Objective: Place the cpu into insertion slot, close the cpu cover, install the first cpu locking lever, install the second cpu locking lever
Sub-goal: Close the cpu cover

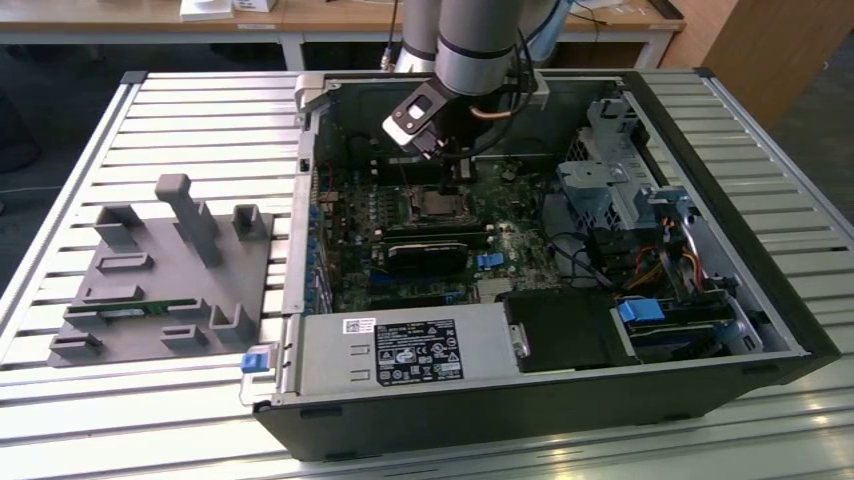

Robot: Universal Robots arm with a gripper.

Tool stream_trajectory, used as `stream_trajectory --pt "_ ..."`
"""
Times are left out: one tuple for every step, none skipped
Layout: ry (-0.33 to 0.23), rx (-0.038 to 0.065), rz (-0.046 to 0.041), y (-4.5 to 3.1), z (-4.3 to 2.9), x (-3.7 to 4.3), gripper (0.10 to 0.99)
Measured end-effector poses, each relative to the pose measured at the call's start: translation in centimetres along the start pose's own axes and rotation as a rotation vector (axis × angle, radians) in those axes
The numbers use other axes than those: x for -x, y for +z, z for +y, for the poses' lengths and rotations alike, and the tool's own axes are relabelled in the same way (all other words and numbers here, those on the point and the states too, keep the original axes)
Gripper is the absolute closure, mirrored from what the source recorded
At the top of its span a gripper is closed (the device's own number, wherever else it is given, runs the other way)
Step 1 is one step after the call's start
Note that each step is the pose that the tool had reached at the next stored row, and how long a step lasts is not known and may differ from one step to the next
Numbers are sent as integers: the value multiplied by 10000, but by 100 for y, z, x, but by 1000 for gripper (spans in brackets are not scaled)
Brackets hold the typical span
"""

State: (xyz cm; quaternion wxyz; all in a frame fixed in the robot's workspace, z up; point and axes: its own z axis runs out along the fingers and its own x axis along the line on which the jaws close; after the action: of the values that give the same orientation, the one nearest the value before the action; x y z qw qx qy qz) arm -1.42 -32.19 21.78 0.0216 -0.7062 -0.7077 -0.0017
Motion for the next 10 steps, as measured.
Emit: stream_trajectory --pt "0 0 -1 0 -8 0 969" --pt "0 0 0 0 -20 0 969" --pt "0 0 0 1 -36 0 969" --pt "0 0 0 1 -54 0 969" --pt "-1 0 0 2 -73 0 969" --pt "0 0 -1 2 -92 0 969" --pt "0 0 0 3 -110 0 969" --pt "0 0 -1 3 -126 0 969" --pt "0 0 0 4 -140 0 969" --pt "0 0 0 4 -155 0 969"
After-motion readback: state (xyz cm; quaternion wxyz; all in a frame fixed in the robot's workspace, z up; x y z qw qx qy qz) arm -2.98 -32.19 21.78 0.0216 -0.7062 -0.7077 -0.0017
